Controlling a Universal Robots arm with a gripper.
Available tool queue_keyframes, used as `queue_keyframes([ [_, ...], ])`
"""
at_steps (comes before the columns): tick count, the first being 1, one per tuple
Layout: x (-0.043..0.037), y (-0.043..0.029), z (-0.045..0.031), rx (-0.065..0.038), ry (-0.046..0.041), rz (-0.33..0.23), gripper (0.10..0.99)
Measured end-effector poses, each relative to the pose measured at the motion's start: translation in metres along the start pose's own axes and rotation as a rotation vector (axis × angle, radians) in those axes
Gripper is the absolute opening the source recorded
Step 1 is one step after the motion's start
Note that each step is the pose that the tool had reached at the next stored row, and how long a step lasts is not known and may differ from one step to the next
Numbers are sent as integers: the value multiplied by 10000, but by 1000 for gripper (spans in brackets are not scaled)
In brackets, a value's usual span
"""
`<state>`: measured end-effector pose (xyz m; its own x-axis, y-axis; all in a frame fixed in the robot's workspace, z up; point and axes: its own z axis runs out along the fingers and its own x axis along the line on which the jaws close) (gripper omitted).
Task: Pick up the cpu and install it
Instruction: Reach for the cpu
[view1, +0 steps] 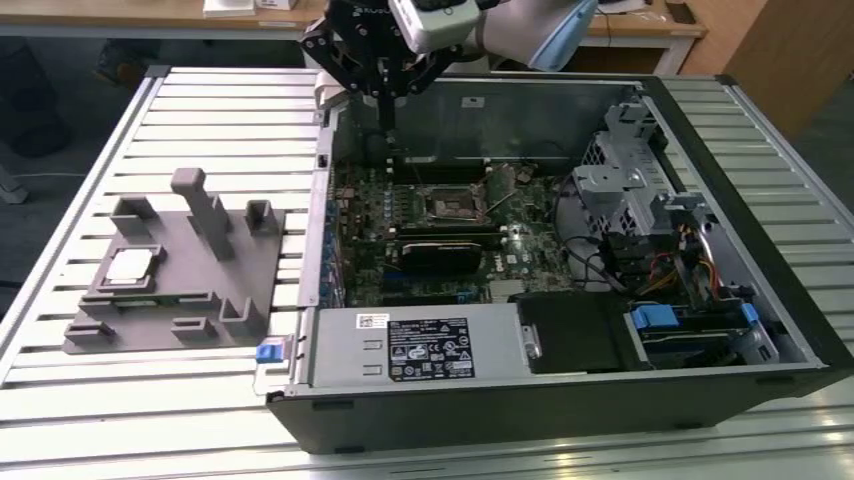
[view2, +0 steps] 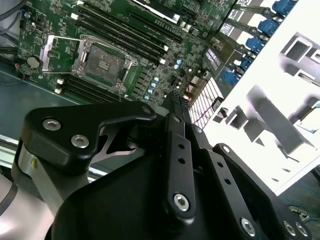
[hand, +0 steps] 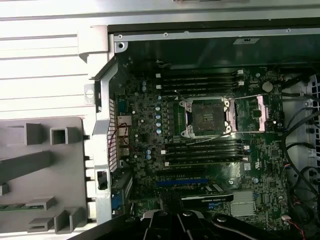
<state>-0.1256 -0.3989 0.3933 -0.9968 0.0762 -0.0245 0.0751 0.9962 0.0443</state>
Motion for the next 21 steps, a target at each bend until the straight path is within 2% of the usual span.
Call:
queue_keyframes([
  [21,65,-5,12,1,9,1,106],
])
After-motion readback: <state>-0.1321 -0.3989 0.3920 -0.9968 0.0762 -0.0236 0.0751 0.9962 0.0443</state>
